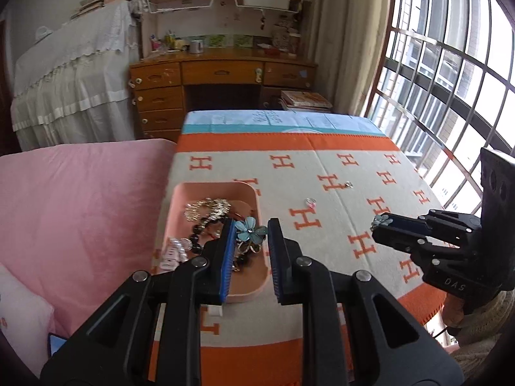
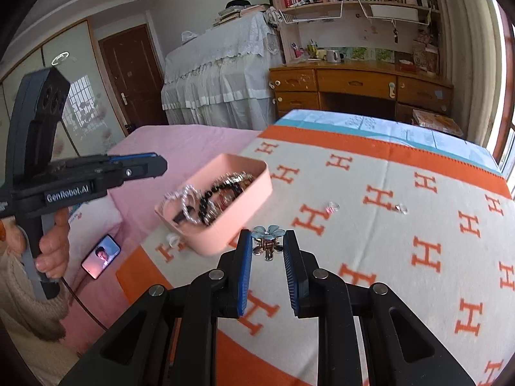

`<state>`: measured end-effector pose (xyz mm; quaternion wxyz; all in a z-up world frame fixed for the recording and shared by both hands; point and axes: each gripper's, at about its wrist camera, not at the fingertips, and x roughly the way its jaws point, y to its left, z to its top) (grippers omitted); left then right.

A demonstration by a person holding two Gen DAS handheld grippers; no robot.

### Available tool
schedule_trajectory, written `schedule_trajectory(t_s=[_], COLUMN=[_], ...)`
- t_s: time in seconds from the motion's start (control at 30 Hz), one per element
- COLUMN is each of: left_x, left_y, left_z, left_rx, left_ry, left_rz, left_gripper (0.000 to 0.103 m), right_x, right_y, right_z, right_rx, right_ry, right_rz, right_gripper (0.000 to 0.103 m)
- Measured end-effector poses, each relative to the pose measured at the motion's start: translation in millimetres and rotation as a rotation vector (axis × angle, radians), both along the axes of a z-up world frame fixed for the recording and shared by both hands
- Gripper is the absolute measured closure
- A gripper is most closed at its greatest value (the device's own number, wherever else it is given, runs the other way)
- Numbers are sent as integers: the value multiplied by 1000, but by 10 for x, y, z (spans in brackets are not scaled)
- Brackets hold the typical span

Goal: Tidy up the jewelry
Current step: 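Carry both blue flower brooches into the tray and open both tools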

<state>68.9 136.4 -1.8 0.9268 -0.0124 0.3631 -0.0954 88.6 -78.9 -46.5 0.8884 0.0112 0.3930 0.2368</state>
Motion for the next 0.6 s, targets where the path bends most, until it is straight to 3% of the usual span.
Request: schedule_trajectory(t_s=[0.13, 0.27, 0.43, 0.6], left_x=[40, 115, 223, 348], left_y=[302, 510, 563, 517], left_z=[90, 5, -242, -525], left_rx=[2, -42, -63, -55], left_ry=[-24, 7, 68, 126], left_rz=[110, 153, 147, 130], left_gripper=[86, 86, 86, 86], right_x=[267, 472, 617, 716], right_y=[336, 732, 1123, 1210], right_z=[289, 317, 3, -331], right_rx=[82, 113, 106, 97], right_ry=[5, 35, 155, 265], right_rz=[35, 58, 86, 73], right_gripper=[83, 83, 83, 83])
